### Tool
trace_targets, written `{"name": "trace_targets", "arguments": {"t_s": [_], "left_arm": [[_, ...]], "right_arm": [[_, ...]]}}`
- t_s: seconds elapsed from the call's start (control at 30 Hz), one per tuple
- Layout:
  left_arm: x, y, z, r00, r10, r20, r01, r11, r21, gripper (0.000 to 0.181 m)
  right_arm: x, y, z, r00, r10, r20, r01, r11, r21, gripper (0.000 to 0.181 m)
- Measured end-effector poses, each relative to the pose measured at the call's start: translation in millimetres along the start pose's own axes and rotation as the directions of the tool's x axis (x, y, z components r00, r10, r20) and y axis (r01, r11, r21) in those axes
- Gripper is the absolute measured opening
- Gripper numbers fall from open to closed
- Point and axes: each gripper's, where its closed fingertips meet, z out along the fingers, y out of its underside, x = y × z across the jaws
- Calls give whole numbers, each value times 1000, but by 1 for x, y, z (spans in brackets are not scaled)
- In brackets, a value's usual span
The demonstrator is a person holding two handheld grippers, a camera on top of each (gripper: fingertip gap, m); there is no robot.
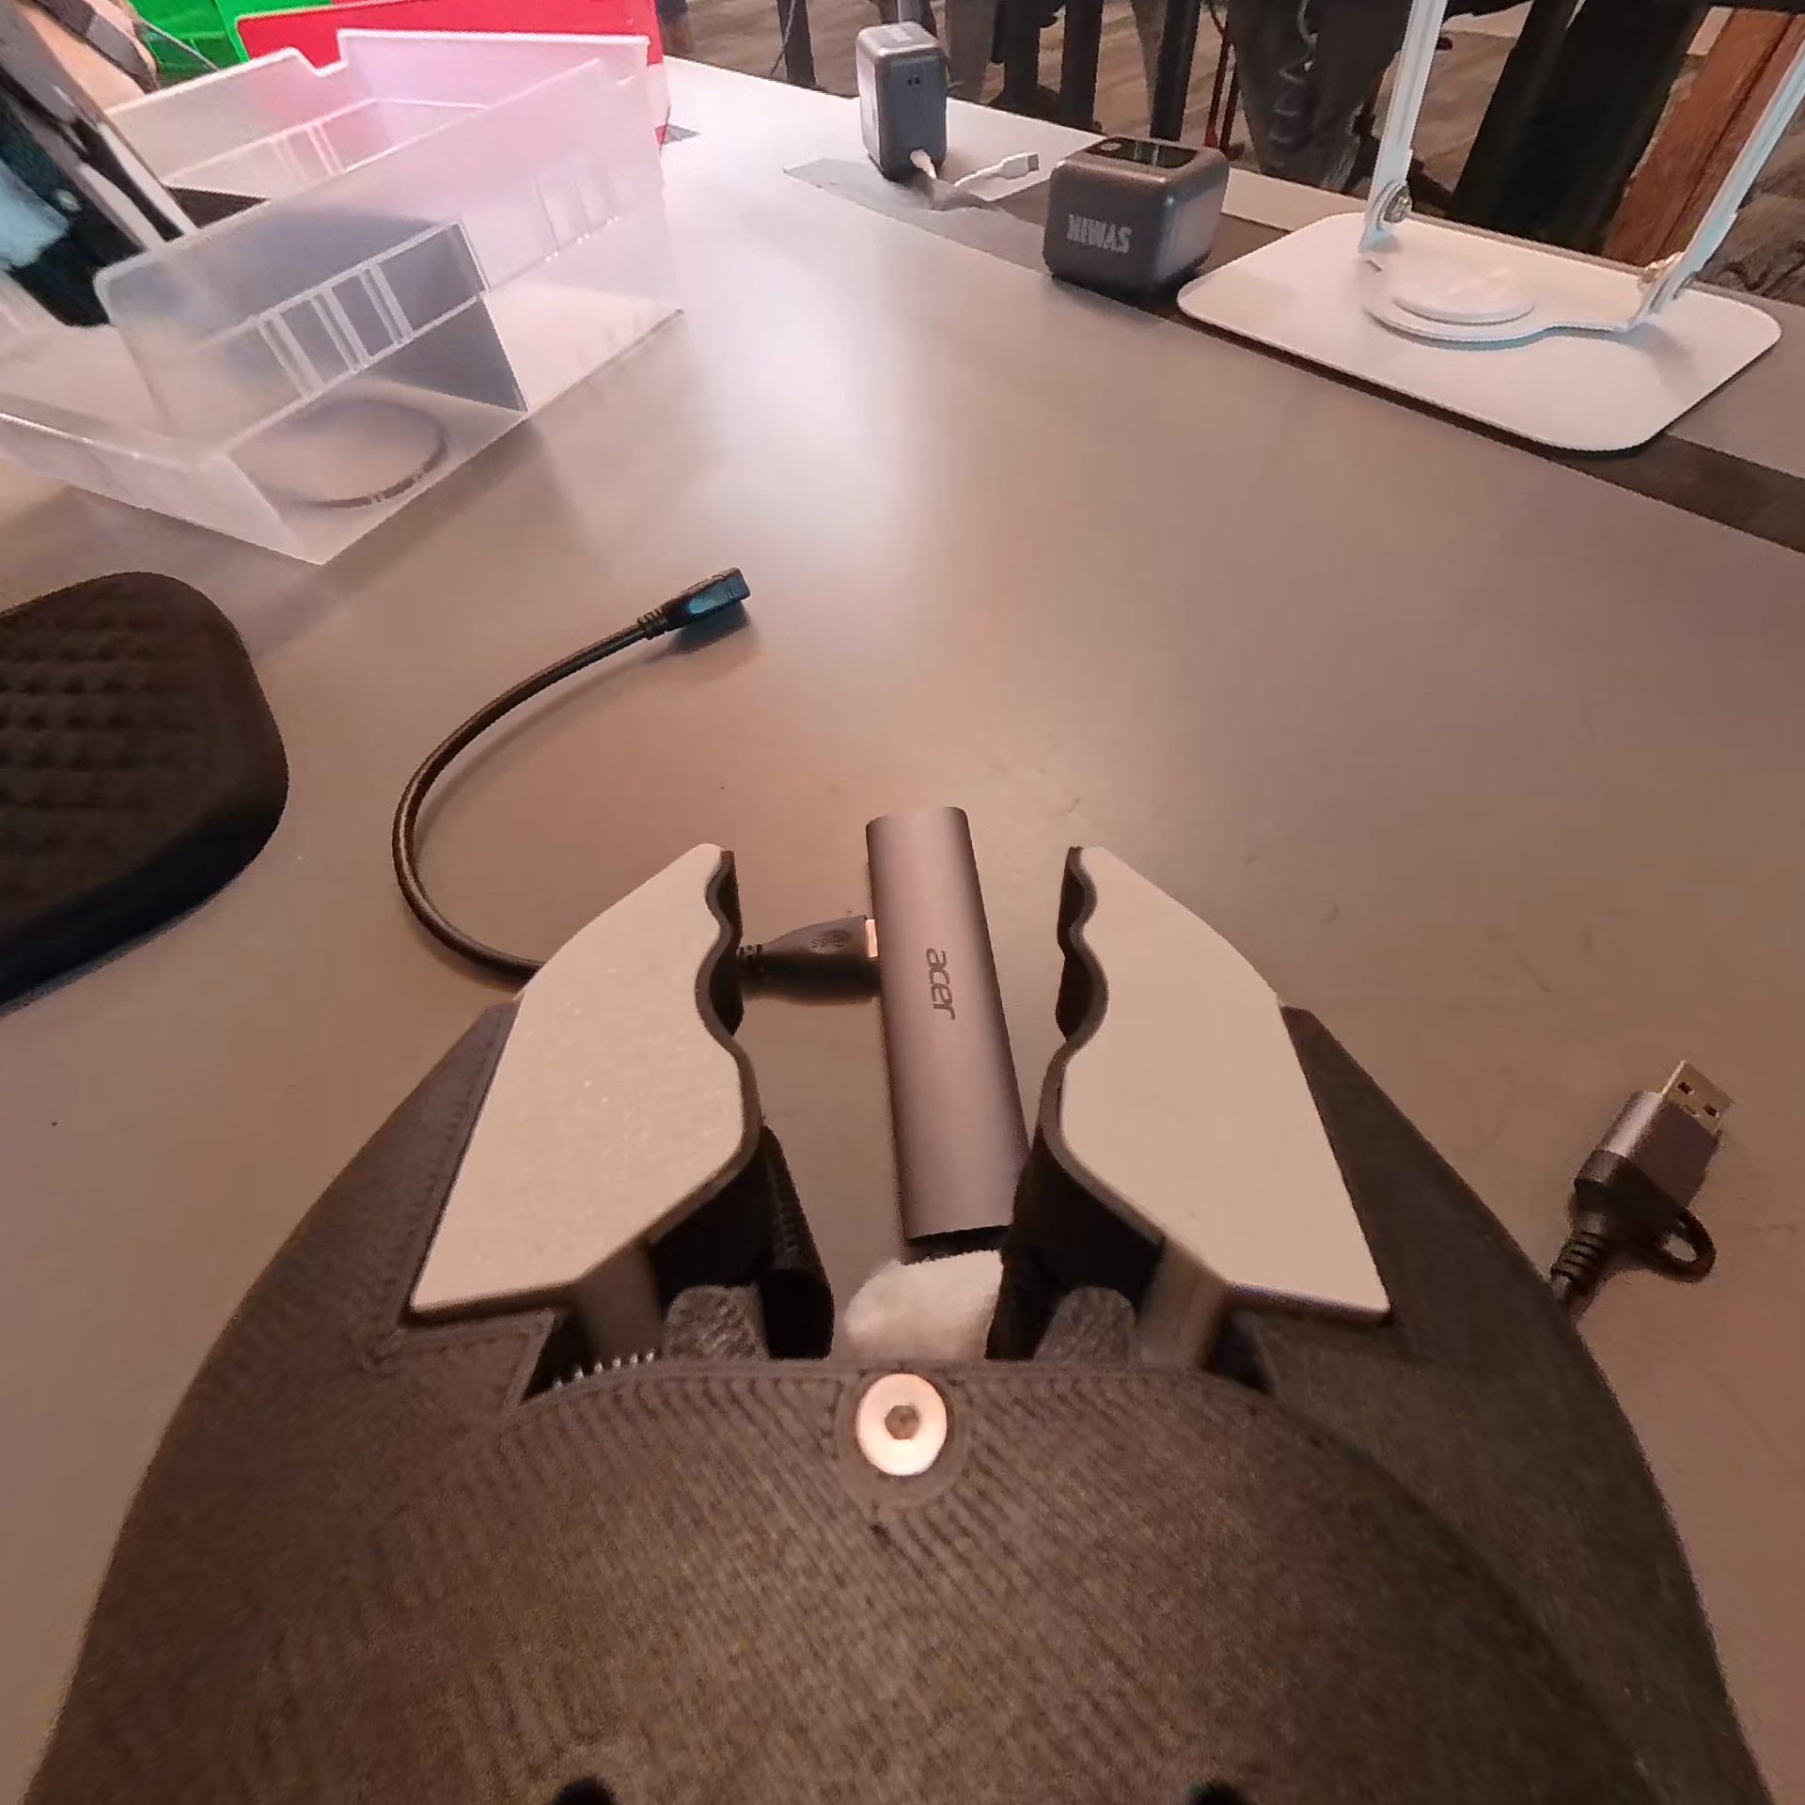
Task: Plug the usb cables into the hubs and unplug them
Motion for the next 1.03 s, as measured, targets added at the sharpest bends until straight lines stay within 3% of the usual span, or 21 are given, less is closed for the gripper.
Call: {"name": "trace_targets", "arguments": {"t_s": [0.17,0.33,0.43,0.53,0.57,0.6,0.67,0.73,0.77,0.83,0.87,0.93,0.97,1.03], "left_arm": [[5,-2,10,997,41,-58,-41,999,-3,15],[8,6,4,998,59,-10,-59,998,27,15],[9,5,-22,997,34,65,-43,990,138,15],[4,-10,-75,980,-41,193,-36,924,380,15],[1,-21,-101,964,-80,254,-61,862,503,15],[1,-35,-133,942,-111,316,-127,754,645,14],[26,-58,-201,933,-128,337,-256,423,869,15],[67,-70,-251,965,-45,257,-253,82,964,14],[87,-74,-266,980,27,196,-195,-43,980,14],[131,-82,-285,969,238,68,-13,-224,974,15],[150,-86,-290,938,347,-10,111,-274,955,14],[186,-95,-291,806,567,-171,376,-267,887,14],[204,-96,-292,699,680,-220,500,-245,830,15],[234,-97,-290,451,844,-290,705,-138,696,15]], "right_arm": [[0,0,0,1000,-3,-1,3,1000,1,62],[-2,0,1,1000,-12,2,12,1000,-4,61],[-1,0,0,1000,-12,1,12,1000,2,60],[-2,-1,0,1000,-12,2,12,1000,4,59],[-2,-1,0,1000,-12,2,12,1000,7,59],[-2,-2,0,1000,-13,3,12,1000,11,59],[-3,-4,-1,1000,-12,8,12,1000,20,59],[-5,-5,-1,1000,-16,14,16,1000,26,59],[-5,-5,-1,1000,-19,17,19,999,29,59],[-8,-7,-1,999,-26,26,25,999,41,59],[-9,-9,-2,999,-31,34,29,998,50,59],[-12,-13,-3,998,-43,44,40,996,76,58],[-14,-15,-4,998,-51,49,46,995,92,57],[-19,-22,-7,995,-73,66,63,989,137,57]]}}
